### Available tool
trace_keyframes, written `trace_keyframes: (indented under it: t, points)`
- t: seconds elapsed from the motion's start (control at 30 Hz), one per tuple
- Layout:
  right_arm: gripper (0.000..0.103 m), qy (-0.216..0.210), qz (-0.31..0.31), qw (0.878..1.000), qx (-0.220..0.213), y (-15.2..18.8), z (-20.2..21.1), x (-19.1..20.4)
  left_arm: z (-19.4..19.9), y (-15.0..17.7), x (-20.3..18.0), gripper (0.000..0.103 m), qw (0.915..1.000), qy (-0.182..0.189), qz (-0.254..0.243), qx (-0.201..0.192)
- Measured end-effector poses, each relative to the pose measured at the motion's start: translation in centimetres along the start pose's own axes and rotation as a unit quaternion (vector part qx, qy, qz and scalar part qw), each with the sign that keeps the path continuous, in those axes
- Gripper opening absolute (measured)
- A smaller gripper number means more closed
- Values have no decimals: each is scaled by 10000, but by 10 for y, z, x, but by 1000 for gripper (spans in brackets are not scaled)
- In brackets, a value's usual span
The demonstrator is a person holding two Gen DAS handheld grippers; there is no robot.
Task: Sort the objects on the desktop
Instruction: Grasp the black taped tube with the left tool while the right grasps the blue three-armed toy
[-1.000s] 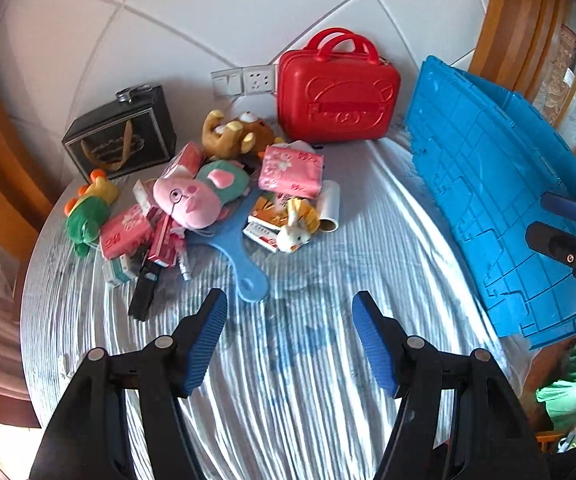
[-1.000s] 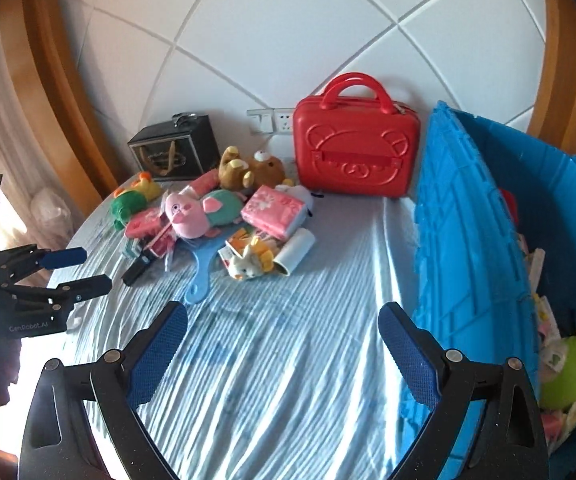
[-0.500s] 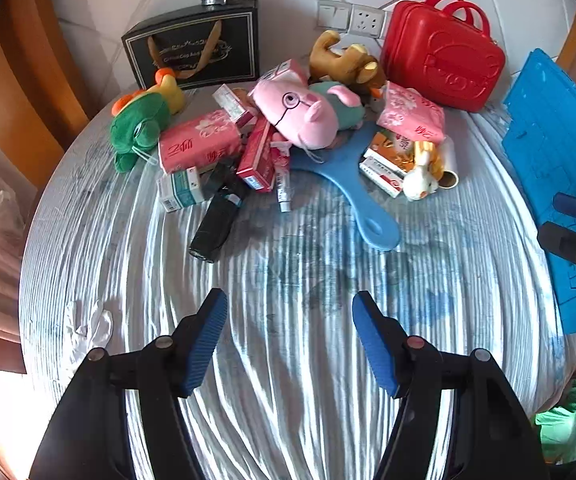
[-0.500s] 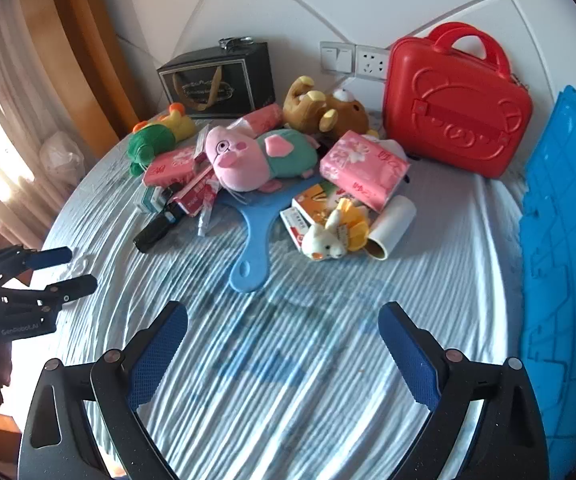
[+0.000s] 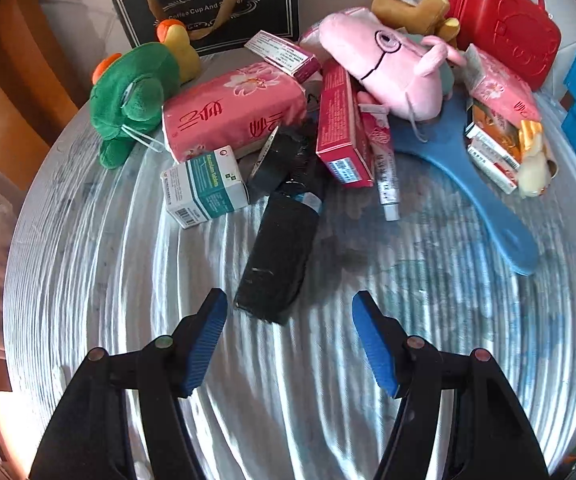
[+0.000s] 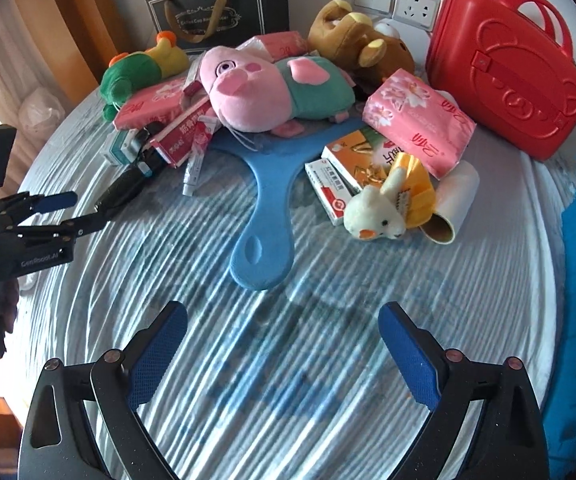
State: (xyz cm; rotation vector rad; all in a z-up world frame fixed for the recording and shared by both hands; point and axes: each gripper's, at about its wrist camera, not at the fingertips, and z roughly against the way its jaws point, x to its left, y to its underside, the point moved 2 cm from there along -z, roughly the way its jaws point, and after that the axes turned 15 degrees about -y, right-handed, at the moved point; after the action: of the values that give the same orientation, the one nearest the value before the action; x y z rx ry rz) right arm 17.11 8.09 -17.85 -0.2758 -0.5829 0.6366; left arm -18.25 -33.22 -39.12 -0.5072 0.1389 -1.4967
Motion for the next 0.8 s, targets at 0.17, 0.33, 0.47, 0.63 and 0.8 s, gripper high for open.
trace_keyframes:
  t: [0.17, 0.33, 0.47, 0.63, 0.8]
  points:
    - [97, 102, -138, 9997, 189, 3, -14, -4, -36, -17, -10, 64, 9991, 156, -400, -1]
    - [98, 74, -259, 9994, 215, -1, -13, -5, -50, -30, -7, 66, 9990, 426, -141, 50]
    - [97, 88, -256, 9993, 248, -18, -30, -7, -45, -26, -5, 38, 9987, 481, -45, -139]
    - [97, 109, -157, 9994, 283, -46, -62, -4, -35, 2, 4, 36, 9985, 530, 144, -73]
    - [94, 249, -148, 9981, 535, -65, -103, -6, -14, 43, 18, 36, 9973, 612, 394, -60]
